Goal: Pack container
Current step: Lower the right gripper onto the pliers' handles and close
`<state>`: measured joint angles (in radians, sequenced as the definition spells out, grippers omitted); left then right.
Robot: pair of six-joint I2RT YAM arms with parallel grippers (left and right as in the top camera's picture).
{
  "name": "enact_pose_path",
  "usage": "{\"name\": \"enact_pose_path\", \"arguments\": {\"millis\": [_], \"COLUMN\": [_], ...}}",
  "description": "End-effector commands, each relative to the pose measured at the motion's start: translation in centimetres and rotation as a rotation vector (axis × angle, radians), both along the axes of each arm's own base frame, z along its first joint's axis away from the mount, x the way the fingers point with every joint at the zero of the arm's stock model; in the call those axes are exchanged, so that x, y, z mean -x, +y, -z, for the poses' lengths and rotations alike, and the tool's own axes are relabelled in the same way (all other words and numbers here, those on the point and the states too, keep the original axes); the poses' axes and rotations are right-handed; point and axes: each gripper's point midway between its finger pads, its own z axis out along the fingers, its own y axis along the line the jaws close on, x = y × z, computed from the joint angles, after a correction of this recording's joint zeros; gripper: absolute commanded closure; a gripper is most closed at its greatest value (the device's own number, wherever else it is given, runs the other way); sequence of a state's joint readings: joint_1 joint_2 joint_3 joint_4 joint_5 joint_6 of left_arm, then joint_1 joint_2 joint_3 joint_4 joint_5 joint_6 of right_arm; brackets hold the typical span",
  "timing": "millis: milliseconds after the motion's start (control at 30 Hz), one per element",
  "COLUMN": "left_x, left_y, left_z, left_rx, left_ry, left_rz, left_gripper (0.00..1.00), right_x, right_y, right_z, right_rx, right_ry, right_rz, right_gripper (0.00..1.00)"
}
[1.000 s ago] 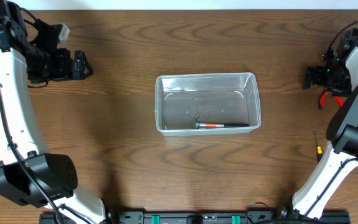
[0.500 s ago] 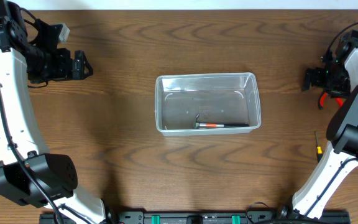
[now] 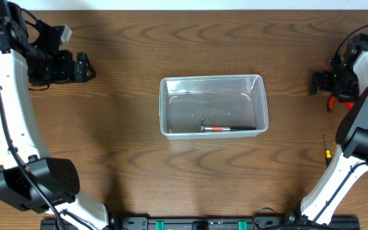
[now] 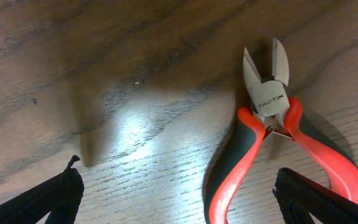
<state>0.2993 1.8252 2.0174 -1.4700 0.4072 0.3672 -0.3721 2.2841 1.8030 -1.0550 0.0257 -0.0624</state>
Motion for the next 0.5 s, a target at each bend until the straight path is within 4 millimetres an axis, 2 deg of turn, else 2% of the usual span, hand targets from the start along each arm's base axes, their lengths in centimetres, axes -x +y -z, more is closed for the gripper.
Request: {"name": "enact_pose_path", "arguments": {"millis": [0,467], "left_x": [0.3,0.37], "left_y": [0.17,0.14], "left_z": [0.08,0.1], "left_rx": [-0.008,-0.007], "left_ry": [0.008,0.01], "left_rz": [0.004,0.004], "left_gripper": [0.02,0.02], "right_x": [0.59,0.59], "right_y": [-0.13,-0.66], "right_z": [0.9,1.2], "right_rx": [-0.011,-0.007], "right_ry": [0.017,0.006], "right_rz": [0.006,0.019], "right_gripper": [0.01,0.01]}}
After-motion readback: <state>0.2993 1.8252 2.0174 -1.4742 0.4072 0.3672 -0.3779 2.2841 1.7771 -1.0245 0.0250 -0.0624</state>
